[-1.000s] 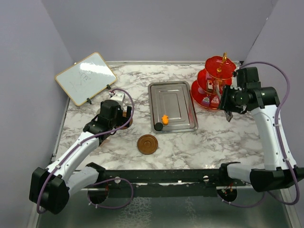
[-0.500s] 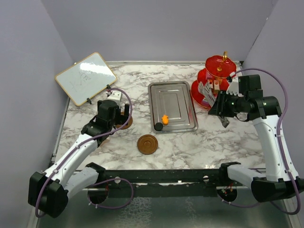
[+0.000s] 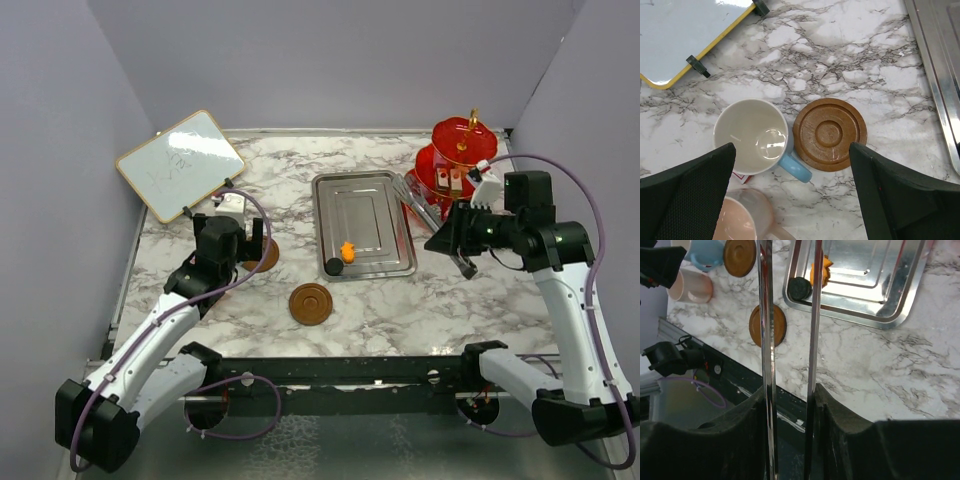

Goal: Serve the afternoon tea
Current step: Pick up the desert from the tray.

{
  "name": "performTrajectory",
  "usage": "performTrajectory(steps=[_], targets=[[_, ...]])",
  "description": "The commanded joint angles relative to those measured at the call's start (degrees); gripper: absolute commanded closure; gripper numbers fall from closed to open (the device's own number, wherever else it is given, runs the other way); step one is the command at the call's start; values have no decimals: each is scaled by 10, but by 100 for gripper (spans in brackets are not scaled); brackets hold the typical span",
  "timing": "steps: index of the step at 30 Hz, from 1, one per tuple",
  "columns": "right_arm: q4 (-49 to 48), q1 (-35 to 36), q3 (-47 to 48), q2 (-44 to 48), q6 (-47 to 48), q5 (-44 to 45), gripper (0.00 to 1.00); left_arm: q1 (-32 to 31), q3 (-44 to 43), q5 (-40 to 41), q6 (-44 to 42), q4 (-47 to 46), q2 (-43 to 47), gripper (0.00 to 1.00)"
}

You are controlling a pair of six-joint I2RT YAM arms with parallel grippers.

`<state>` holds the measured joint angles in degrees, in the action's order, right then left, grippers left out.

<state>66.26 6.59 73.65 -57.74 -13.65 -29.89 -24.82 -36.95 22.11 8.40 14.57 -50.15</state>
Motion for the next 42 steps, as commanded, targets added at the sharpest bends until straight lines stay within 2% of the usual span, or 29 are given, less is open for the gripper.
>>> performTrajectory(steps=[1, 17, 24, 42], targets=[[-37, 30, 4, -4, 13, -46, 64, 2, 0, 32, -1, -9, 13, 1], [-58, 148, -9, -48, 41, -46, 65, 3, -23, 32, 2, 23, 50, 1], [-87, 162, -42, -67, 42, -41, 66, 2, -39, 19, 12, 45, 47, 1], [-91, 224, -101, -127, 18, 77, 66, 2, -45, -11, 16, 64, 79, 1]])
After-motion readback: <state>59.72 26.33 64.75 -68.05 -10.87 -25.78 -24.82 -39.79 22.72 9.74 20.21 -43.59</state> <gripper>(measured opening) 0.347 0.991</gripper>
